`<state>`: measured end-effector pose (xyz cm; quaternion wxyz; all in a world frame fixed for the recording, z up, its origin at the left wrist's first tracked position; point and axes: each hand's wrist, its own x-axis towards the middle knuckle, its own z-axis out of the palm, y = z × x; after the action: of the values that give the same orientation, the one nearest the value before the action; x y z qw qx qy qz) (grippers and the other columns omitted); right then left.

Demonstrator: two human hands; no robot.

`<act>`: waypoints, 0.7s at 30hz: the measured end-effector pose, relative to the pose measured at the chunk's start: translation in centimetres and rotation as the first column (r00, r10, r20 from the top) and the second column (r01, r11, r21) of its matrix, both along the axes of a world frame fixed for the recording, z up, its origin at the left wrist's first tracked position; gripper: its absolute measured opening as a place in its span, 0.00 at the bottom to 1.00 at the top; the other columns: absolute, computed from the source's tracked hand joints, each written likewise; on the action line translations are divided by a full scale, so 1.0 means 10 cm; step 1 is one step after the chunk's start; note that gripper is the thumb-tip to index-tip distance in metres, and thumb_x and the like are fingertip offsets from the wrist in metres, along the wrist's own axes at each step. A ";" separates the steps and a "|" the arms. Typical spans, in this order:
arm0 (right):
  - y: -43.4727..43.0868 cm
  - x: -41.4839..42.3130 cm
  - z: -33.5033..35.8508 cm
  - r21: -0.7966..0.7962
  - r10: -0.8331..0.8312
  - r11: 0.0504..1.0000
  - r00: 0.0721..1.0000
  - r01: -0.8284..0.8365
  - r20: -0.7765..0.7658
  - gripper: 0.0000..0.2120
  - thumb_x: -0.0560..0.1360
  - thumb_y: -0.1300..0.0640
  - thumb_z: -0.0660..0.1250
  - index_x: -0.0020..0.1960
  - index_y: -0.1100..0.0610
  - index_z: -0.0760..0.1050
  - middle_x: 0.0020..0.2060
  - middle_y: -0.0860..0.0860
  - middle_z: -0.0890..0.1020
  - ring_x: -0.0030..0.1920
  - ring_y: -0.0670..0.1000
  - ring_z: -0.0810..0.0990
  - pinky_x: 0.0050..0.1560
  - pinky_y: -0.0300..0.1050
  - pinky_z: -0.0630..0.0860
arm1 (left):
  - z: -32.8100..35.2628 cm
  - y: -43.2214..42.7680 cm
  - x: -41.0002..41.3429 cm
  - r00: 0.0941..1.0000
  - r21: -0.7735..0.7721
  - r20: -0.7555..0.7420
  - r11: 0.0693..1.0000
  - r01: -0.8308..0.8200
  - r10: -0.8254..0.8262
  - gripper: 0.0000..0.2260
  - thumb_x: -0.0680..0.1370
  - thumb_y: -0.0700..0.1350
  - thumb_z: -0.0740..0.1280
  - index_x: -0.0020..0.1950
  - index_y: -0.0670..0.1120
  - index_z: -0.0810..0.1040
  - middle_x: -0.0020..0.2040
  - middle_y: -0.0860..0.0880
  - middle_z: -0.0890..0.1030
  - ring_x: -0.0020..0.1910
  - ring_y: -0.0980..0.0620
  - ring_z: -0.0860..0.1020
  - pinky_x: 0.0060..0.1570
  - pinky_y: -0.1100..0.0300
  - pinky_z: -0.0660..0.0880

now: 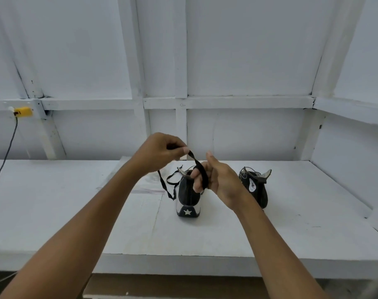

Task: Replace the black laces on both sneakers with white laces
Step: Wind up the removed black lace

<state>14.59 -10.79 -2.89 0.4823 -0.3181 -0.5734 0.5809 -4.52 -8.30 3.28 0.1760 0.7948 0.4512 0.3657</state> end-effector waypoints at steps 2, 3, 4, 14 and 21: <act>-0.03 0.02 0.01 -0.068 0.065 0.995 0.992 -0.072 -0.104 0.30 0.78 0.40 0.53 0.41 0.63 0.80 0.31 0.59 0.80 0.33 0.56 0.79 0.39 0.45 0.76 | -0.16 0.06 0.03 0.999 0.017 0.019 0.999 -0.038 0.038 0.06 0.78 0.47 0.70 0.45 0.47 0.85 0.31 0.52 0.80 0.24 0.61 0.69 0.27 0.71 0.64; -0.03 0.03 0.01 -0.095 0.085 0.990 0.979 -0.104 -0.187 0.30 0.79 0.40 0.52 0.41 0.63 0.82 0.32 0.58 0.82 0.34 0.56 0.81 0.40 0.46 0.77 | -0.25 0.08 0.05 0.999 0.010 -0.004 0.999 -0.050 0.050 0.07 0.79 0.47 0.70 0.44 0.47 0.84 0.32 0.51 0.81 0.24 0.61 0.69 0.27 0.71 0.64; -0.03 0.03 0.01 -0.109 0.092 0.986 0.956 -0.126 -0.278 0.32 0.80 0.41 0.51 0.42 0.63 0.83 0.35 0.59 0.83 0.36 0.56 0.83 0.42 0.47 0.79 | -0.34 0.10 0.08 0.998 -0.009 -0.045 0.998 -0.055 0.055 0.07 0.79 0.46 0.69 0.43 0.47 0.84 0.32 0.51 0.81 0.23 0.61 0.69 0.28 0.69 0.66; 0.12 0.05 -0.22 -0.090 -0.204 0.978 0.953 0.188 -0.223 0.28 0.80 0.40 0.50 0.60 0.62 0.76 0.59 0.60 0.82 0.60 0.56 0.81 0.66 0.51 0.74 | -0.49 -0.11 0.31 0.842 -0.329 -0.423 0.922 0.203 -0.336 0.09 0.82 0.47 0.64 0.44 0.48 0.81 0.38 0.54 0.83 0.34 0.65 0.75 0.38 0.71 0.69; -0.06 0.09 -0.29 -0.028 -0.186 0.982 0.981 0.187 0.048 0.35 0.82 0.39 0.44 0.52 0.65 0.81 0.44 0.63 0.85 0.45 0.61 0.84 0.51 0.52 0.78 | -0.06 -0.07 0.24 0.929 -0.137 -0.259 0.962 0.235 -0.264 0.06 0.78 0.44 0.70 0.43 0.50 0.83 0.34 0.54 0.82 0.35 0.54 0.79 0.41 0.57 0.75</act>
<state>15.44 -11.43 -5.76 0.5162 -0.3912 -0.5425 0.5349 -2.10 -8.97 2.73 0.1977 0.8786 0.3846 0.2026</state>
